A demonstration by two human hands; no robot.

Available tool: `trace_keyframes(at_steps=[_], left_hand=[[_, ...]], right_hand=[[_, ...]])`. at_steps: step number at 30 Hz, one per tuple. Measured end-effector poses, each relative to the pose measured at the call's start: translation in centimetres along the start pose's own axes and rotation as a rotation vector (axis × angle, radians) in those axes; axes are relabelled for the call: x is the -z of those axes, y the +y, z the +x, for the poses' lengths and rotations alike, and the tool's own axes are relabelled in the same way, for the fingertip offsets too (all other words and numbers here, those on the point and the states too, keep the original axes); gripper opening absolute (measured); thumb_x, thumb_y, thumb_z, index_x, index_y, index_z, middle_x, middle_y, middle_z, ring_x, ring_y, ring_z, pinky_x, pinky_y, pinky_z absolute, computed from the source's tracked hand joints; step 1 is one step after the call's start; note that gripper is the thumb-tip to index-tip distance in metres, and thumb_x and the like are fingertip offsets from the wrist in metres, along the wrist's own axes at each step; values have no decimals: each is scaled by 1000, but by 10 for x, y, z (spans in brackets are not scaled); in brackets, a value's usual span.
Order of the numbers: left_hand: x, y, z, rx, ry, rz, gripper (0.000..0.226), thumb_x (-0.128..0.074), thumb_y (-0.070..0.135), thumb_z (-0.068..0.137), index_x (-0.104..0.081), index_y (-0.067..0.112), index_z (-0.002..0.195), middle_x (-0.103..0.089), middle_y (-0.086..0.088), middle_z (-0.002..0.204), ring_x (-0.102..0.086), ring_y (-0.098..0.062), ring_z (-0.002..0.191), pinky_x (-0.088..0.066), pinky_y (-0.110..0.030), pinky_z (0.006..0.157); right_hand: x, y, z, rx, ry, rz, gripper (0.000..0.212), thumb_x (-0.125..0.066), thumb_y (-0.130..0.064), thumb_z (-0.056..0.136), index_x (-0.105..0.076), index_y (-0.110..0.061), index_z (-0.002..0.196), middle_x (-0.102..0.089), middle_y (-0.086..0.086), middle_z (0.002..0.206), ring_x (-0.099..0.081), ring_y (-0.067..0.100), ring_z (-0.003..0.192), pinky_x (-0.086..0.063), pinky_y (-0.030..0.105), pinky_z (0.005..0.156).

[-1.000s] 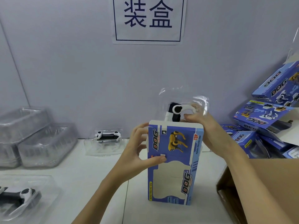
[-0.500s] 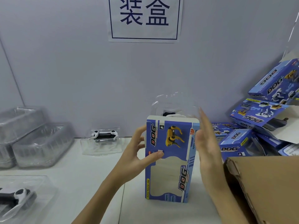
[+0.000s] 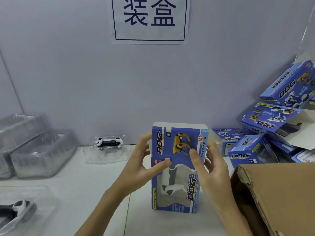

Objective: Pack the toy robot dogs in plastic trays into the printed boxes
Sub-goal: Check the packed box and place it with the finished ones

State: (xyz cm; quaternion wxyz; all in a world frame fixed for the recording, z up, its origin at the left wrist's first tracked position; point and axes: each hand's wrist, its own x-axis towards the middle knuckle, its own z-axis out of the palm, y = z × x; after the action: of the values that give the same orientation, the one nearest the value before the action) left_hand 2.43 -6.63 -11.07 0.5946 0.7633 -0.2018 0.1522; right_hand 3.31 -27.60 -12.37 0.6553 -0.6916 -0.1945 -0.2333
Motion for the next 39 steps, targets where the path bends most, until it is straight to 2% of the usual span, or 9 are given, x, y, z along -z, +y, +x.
trace_keyframes(at_steps=[4,12,18,20,23,25,31,34,39], left_hand=[[0,4,0,-44,5,26,56,-75,53,79,-48,71,125,-54,16,144,-56,-16,137,-63,-39,94],[0,6,-4,-102,-56,158,45,-71,73,82,-57,68,124,-54,33,138,-55,-1,131,-53,-9,84],[-16,2,-7,-105,30,47,41,-70,78,78,-61,69,116,-62,34,126,-60,0,123,-56,-11,77],[-17,1,-6,-126,44,89,41,-68,80,78,-61,70,117,-59,35,128,-57,0,126,-57,-12,80],[-22,-3,-3,-219,150,324,46,-66,74,85,-66,53,126,-55,27,136,-53,-12,132,-57,-25,96],[-29,-5,-2,-298,300,579,47,-65,66,91,-70,36,127,-54,12,132,-52,-13,125,-47,-18,98],[-28,5,-6,-301,421,595,55,-20,58,110,-65,29,96,-45,11,106,-57,-10,94,-44,-21,71],[-26,7,-5,-297,492,444,63,-23,46,111,-76,20,90,-46,15,99,-60,-10,83,-42,-11,67],[-29,3,-5,-288,544,128,54,-33,34,108,-78,19,84,-57,9,83,-61,-14,66,-45,-15,54]], right_hand=[[-2,-1,-1,14,-5,-22,62,-55,-88,78,-59,-43,120,-65,-4,125,-66,20,121,-61,23,82],[-11,-4,-2,68,-76,-23,29,-46,-80,90,-53,-69,116,-65,-23,116,-65,5,115,-56,14,80],[-10,-2,-7,-57,-48,72,64,-57,-86,80,-59,-42,126,-71,-16,112,-69,10,109,-56,15,79],[-14,-1,-11,-28,30,33,56,-63,-68,89,-54,-37,134,-68,-19,119,-66,7,114,-56,16,85],[-21,1,-20,122,257,-73,52,-71,-38,96,-46,-33,141,-54,-21,141,-56,10,130,-51,18,100],[-27,3,-26,207,350,-120,48,-66,-36,99,-42,-33,140,-50,-17,142,-56,16,128,-51,21,99],[-49,6,-46,158,105,-113,51,-54,-48,103,-38,-37,150,-50,-14,146,-55,14,132,-48,10,96],[-62,10,-54,50,6,-89,75,-59,-74,88,-24,-55,153,-43,-35,149,-50,-6,133,-45,4,94],[-73,17,-51,-150,8,-58,110,-86,-66,47,-28,-46,138,-40,-32,128,-43,-21,120,-48,1,86]])
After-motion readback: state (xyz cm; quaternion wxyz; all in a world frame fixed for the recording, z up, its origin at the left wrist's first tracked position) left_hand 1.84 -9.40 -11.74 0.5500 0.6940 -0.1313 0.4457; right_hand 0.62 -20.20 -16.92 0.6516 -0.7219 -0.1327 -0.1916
